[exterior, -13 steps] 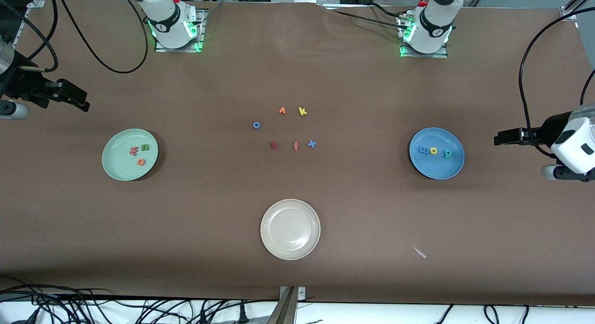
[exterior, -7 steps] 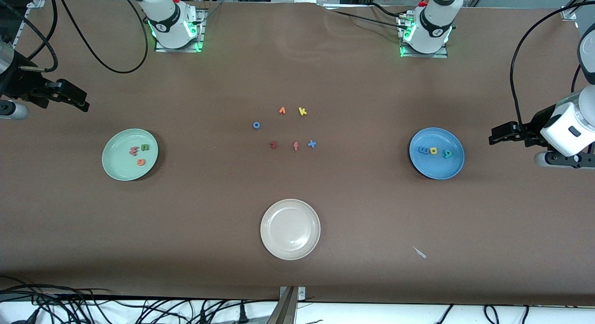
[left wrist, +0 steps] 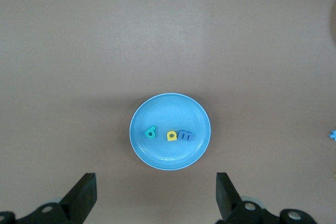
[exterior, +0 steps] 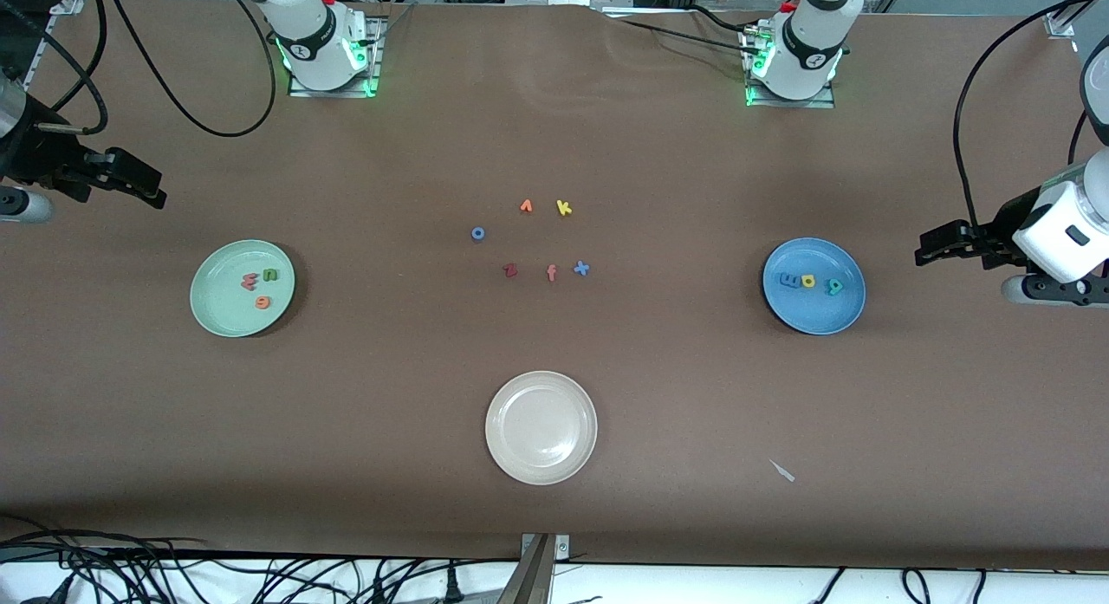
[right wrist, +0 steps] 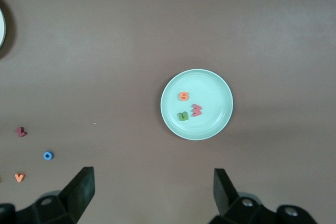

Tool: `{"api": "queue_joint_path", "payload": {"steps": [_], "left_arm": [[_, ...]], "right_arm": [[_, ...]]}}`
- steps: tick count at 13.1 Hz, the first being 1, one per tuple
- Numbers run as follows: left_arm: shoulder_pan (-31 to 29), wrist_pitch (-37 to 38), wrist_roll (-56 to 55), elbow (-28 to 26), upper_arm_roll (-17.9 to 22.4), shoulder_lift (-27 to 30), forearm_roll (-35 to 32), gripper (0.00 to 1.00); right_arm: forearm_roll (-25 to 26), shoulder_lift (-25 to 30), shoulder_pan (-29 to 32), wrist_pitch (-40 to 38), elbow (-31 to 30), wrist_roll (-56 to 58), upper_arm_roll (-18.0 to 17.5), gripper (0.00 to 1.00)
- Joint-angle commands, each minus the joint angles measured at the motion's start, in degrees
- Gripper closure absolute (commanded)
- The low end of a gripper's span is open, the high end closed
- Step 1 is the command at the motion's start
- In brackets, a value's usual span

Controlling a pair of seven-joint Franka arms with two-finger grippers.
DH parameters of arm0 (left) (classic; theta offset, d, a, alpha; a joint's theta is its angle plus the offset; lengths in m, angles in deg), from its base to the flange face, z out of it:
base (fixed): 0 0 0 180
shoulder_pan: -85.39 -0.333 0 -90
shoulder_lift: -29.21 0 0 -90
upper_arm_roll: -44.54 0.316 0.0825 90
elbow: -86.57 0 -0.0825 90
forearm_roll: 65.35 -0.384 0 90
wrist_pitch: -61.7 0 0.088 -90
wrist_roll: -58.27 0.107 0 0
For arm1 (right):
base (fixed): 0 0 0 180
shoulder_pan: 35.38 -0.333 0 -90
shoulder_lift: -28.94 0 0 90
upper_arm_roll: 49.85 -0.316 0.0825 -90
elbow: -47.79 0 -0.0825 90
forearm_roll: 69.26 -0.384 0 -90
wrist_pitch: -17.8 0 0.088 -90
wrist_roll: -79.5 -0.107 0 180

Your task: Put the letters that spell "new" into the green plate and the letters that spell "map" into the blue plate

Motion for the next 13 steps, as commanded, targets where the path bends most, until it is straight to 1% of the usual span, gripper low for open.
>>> {"api": "queue_joint_path", "payload": {"steps": [1, 13], "left_arm": [[-0.58, -0.73, 1.72, -1.23, 0.39, 1.1, 1.29, 0.0], [-0.23, -0.73, 0.93, -1.41, 0.12, 0.31, 1.47, 0.0]], "right_arm": [[0.26, -0.57, 0.16, -0.09, 1.26, -0.18, -0.13, 0.0], [0.17, -0.57, 0.16, -0.17, 1.26, -0.18, -0.13, 0.0]]}}
